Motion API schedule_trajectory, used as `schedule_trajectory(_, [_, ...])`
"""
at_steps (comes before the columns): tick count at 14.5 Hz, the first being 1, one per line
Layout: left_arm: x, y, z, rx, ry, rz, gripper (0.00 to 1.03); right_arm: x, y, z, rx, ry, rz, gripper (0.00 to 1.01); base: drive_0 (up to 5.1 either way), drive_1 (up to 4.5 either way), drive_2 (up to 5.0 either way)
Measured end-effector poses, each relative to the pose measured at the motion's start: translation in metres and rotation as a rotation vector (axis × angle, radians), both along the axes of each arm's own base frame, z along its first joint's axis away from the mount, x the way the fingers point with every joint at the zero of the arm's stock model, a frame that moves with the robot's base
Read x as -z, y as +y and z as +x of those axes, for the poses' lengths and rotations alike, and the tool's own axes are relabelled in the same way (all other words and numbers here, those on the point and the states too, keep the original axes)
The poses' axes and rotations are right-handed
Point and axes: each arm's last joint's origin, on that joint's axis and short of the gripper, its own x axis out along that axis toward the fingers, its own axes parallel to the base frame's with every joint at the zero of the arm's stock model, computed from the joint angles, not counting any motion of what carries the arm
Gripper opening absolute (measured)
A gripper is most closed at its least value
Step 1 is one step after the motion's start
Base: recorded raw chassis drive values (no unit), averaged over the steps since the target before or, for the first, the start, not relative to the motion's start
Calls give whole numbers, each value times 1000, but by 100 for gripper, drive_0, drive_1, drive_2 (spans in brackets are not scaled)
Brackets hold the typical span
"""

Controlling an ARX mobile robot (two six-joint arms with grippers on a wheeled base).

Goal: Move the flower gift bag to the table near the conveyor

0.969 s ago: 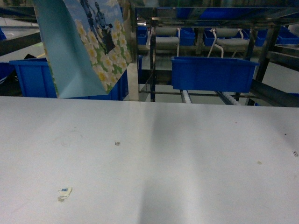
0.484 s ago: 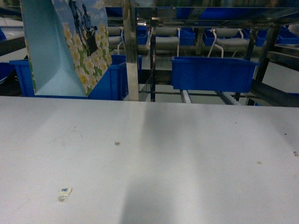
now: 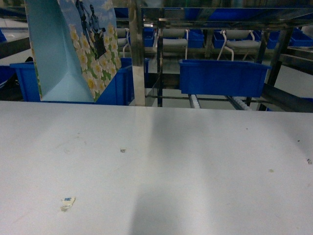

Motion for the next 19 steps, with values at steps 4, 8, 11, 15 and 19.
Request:
schedule_trajectory(4, [0, 0, 0, 0, 0, 0, 2, 11, -7, 12, 23, 25, -6, 2, 0, 0, 0])
schedule_trajectory(8, [0, 0, 0, 0, 0, 0, 2, 27, -6, 17, 1, 35, -7, 2, 0, 0, 0])
schedule_trajectory(11, [0, 0, 0, 0, -1, 0, 2, 55, -5, 20, -8, 80, -20, 2, 0, 0, 0])
schedule_trajectory(15, [0, 0, 0, 0, 0, 0, 2, 91, -1, 5, 16, 126, -57, 2, 0, 0, 0])
schedule_trajectory(19, [0, 0, 0, 0, 0, 0, 2, 115, -1, 7, 49, 206, -70, 2, 0, 0, 0])
